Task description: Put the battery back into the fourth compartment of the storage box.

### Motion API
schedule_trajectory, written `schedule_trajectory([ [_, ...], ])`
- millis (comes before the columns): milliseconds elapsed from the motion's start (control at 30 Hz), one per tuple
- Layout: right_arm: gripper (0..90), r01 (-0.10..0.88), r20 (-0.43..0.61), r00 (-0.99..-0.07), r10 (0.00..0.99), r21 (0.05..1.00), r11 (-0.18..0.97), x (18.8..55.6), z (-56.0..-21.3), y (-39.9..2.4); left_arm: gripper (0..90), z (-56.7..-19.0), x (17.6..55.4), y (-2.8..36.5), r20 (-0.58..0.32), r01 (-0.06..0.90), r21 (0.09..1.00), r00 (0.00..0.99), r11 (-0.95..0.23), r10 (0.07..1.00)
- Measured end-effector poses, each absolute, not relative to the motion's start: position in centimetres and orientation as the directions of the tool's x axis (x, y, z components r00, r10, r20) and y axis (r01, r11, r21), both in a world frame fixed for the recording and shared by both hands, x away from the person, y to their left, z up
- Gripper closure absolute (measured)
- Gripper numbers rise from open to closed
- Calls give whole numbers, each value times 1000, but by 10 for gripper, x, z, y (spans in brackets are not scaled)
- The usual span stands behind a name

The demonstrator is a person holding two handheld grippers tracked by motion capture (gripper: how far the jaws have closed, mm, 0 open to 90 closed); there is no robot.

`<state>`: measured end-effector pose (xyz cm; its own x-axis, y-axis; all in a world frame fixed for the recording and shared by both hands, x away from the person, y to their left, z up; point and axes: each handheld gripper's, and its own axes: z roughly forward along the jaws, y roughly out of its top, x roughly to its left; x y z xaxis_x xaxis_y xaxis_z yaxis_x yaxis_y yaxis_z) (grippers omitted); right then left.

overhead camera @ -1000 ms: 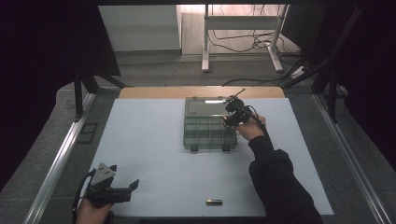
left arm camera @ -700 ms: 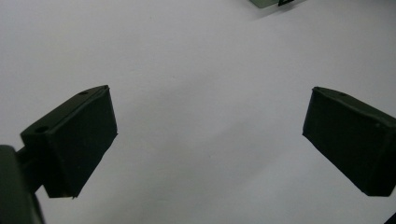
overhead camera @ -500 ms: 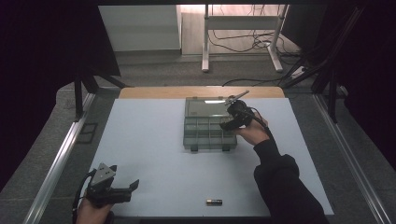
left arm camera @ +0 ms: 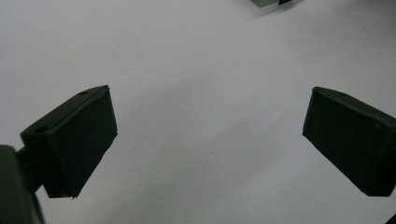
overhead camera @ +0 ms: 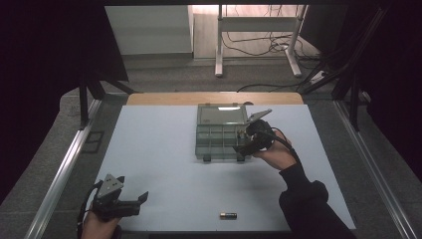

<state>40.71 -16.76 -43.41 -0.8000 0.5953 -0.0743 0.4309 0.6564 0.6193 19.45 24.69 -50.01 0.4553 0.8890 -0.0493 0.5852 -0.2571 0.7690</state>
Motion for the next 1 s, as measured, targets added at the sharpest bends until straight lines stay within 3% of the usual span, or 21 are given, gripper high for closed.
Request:
schedule_trajectory([
  [533,7,360,-70,-856,513,630,688,358,-430,-167,36,-500,194,247,-48,584,770,454,-257,890],
  [1000,0,385,-44,-862,505,590,709,326,-436,-166,35,-500,193,248,-54,582,775,451,-247,891],
])
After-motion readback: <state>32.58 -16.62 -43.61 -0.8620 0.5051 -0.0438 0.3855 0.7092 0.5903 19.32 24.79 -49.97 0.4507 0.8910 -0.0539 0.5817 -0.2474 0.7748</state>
